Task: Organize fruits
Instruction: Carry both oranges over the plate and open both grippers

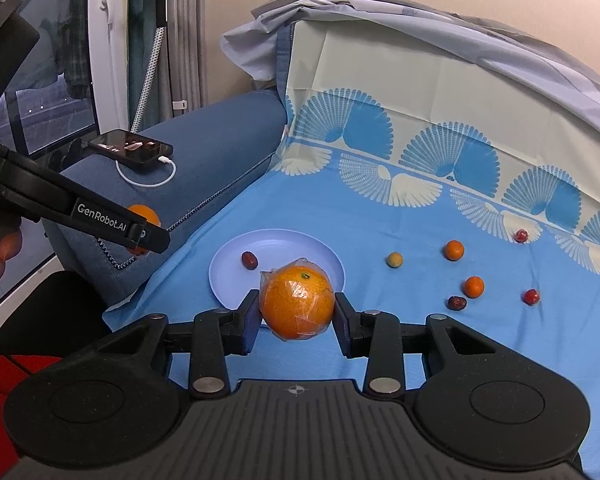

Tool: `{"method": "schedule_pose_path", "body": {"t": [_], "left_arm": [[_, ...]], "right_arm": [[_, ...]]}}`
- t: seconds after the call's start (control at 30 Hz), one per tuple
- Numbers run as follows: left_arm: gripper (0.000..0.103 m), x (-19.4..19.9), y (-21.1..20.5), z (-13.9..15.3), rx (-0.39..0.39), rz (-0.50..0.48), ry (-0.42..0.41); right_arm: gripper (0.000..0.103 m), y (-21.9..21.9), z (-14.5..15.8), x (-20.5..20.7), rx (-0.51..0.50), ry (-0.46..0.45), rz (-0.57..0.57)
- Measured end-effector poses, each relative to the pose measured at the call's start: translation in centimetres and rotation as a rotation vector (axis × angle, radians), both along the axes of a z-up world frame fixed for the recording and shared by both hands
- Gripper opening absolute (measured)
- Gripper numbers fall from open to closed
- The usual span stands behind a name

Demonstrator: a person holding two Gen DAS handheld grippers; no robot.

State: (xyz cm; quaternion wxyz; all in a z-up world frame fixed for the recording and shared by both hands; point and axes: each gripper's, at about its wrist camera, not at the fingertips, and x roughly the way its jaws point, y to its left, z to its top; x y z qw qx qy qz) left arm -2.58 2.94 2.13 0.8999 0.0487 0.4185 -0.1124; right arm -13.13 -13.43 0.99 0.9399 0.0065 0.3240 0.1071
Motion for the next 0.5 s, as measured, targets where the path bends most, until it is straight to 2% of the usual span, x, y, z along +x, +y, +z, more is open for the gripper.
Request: {"method": "schedule_pose_path", "body": {"t": [0.5], "left_arm": [[0.039, 2.9, -0.1, -1.6, 0.01, 0.015, 0.052]], "right_arm": [[0.04, 0.4, -1.8, 2.7, -0.001, 0.072, 0.01]]}}
